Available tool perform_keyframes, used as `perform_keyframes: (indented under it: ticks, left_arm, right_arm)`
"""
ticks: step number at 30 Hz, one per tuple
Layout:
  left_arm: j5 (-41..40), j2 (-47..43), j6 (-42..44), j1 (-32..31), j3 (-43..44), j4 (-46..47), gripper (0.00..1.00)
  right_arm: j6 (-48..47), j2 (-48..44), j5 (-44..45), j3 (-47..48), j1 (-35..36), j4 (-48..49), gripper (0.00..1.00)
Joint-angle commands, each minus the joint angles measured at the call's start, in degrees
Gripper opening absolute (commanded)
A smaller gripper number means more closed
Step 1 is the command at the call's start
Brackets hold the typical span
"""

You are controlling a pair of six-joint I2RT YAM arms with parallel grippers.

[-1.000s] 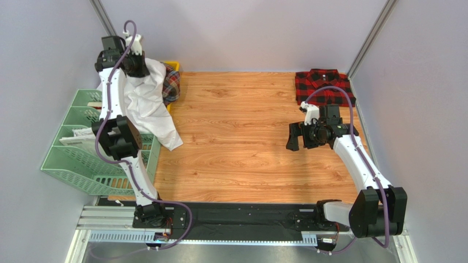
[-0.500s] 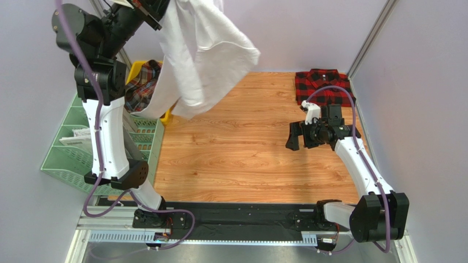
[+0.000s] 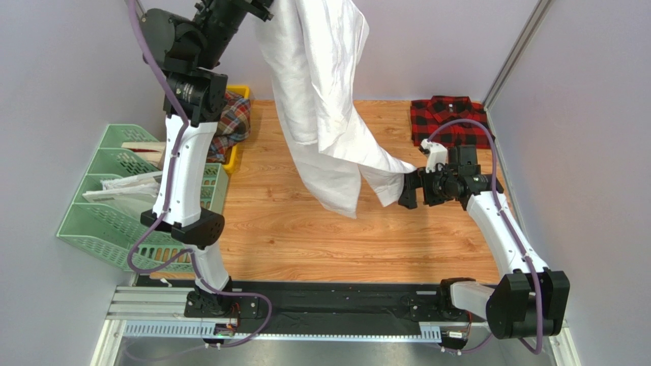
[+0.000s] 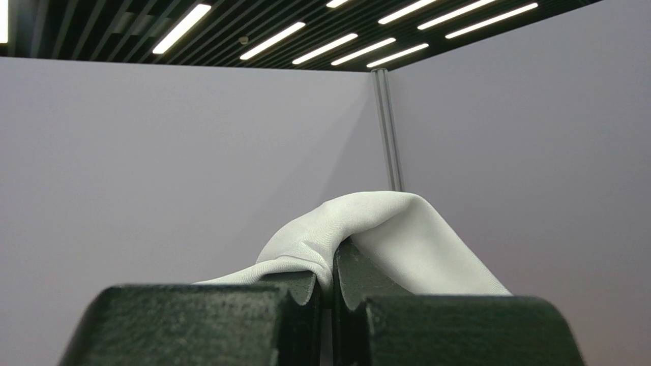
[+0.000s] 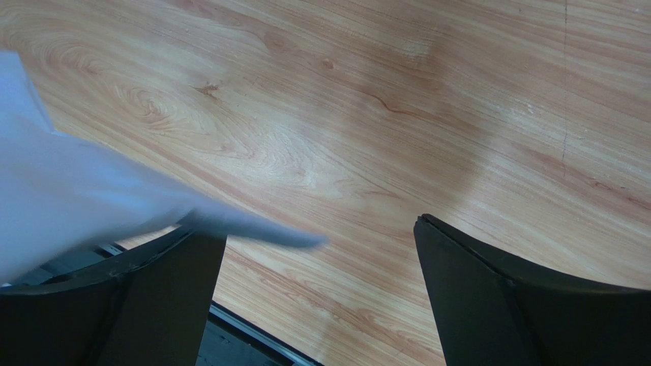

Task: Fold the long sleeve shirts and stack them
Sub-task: Move the shirt to the center of the board

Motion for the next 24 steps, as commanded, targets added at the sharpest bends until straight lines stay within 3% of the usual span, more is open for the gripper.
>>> perform_keyframes:
  ticks: [1, 5, 8, 9, 10, 11, 12, 14, 19, 24]
  left_arm:
    - [2.31, -4.95, 3.34, -0.15, -9.95, 1.83, 0.00]
    - [13.28, -15.48, 6.40, 0.02, -29.37, -1.69, 0.00]
    - [20.77, -23.04, 13.68, 0.02, -49.28, -11.86, 0.03]
    - [22.27, -24.46, 18.24, 0.11, -52.67, -15.63, 0.24]
    - [24.72, -25.44, 22.46, 0.11, -55.40, -25.85, 0.37]
    - [24.22, -26.49, 30.33, 0.02, -58.82, -31.52, 0.60]
    - [23.00, -26.76, 33.20, 0.37, -60.51, -36.36, 0.99]
    - [20.26, -28.43, 36.38, 3.51, -66.89, -43.69, 0.99]
    - [20.35, -31.07, 35.78, 12.75, -79.58, -42.65, 0.97]
    - [12.19, -25.98, 36.74, 15.14, -86.88, -42.04, 0.89]
  right_arm:
    - [0.04, -1.12, 0.30, 2.60, -0.91, 0.50, 1.00]
    - [-0.93, -2.09, 0.48, 2.51, -2.32, -0.20, 1.00]
    - [-2.07, -2.36, 0.48, 3.56, -3.37, -1.25, 1.00]
    - [-3.03, -2.18, 0.39, 3.83, -3.37, -2.30, 1.00]
    - [-3.56, -2.18, 0.22, 4.27, -3.37, -2.83, 1.00]
    - [-4.17, -2.01, -0.65, 4.53, -3.37, -3.27, 1.00]
    - [-4.96, -1.92, -1.36, 5.06, -3.37, -3.97, 1.00]
    - [-5.23, -2.00, -3.46, 5.24, -3.37, -3.89, 1.00]
    - [-4.36, 0.96, -9.01, 3.75, -2.15, 0.15, 1.00]
    - [-3.92, 10.02, -4.62, 6.37, 7.50, 3.22, 1.00]
